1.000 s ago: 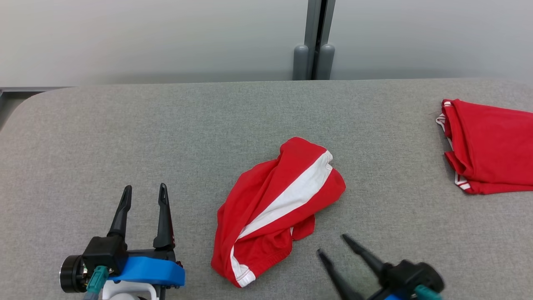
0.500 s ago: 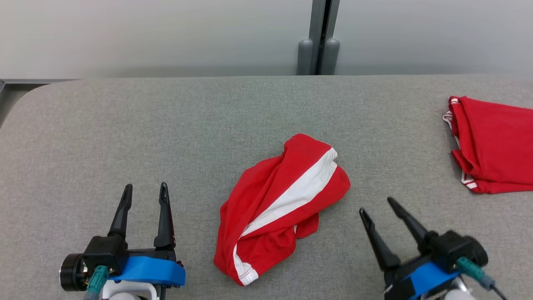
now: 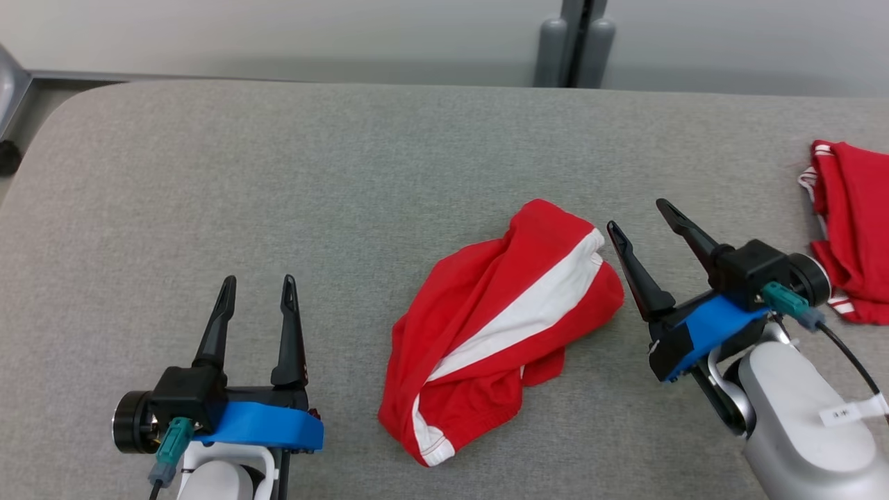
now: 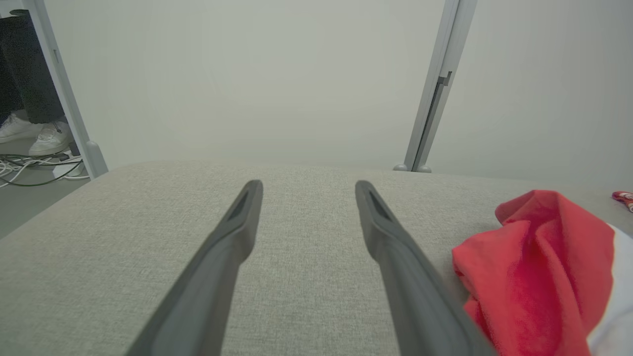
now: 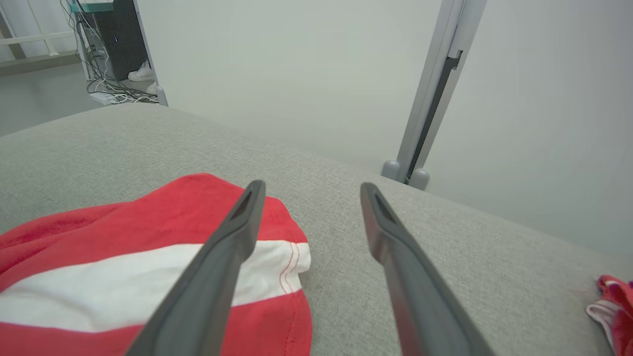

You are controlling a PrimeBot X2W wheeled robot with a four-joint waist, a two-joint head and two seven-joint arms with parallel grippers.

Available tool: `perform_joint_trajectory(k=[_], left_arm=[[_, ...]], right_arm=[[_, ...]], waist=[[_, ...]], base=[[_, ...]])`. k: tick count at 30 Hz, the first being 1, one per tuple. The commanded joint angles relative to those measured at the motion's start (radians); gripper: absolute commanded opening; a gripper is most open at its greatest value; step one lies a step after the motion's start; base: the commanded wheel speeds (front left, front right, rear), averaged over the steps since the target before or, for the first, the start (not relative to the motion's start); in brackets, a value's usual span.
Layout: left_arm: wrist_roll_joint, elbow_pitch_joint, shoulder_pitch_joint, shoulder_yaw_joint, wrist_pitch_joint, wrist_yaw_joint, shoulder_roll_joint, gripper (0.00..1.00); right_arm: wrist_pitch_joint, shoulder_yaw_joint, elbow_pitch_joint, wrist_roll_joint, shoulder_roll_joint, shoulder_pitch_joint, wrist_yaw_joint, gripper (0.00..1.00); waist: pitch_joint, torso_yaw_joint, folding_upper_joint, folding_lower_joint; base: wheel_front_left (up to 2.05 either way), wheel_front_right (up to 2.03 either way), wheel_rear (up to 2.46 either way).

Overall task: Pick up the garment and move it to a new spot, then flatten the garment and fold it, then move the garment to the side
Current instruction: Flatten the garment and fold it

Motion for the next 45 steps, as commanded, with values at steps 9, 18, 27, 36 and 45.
perform_joint_trajectory(k=[9, 18, 27, 36, 45], left_arm=[[-0.021, 0.001, -0.028, -0.025, -0.005, 0.018, -0.001, 1.0], [-0.029, 0.001, -0.024, -0.034, -0.005, 0.026, 0.0, 1.0], [-0.026, 0.003, -0.022, -0.03, -0.005, 0.029, -0.001, 1.0], [-0.021, 0.007, 0.018, -0.008, -0.005, 0.021, -0.001, 1.0], [-0.011, 0.011, 0.029, 0.005, -0.005, 0.008, -0.001, 1.0]], right_arm=[[0.007, 0.092, 0.269, 0.058, -0.006, -0.104, 0.0, 1.0], [0.001, 0.217, 0.462, 0.128, 0.033, -0.113, 0.0, 1.0], [-0.028, 0.305, 0.485, 0.218, 0.027, -0.146, 0.0, 0.0], [-0.045, 0.189, 0.286, 0.235, -0.038, -0.021, 0.0, 0.0], [-0.045, -0.014, 0.035, 0.154, -0.043, 0.279, 0.0, 0.0]], waist=[[0.037, 0.063, -0.0002, -0.0002], [0.039, 0.067, -0.0002, -0.0002], [0.024, 0.036, -0.0002, -0.0002], [-0.027, -0.038, -0.0002, -0.0002], [-0.052, -0.113, -0.0002, -0.0002]], base=[[0.0, 0.0, 0.0], [0.0, 0.0, 0.0], [0.0, 0.0, 0.0], [0.0, 0.0, 0.0], [0.0, 0.0, 0.0]])
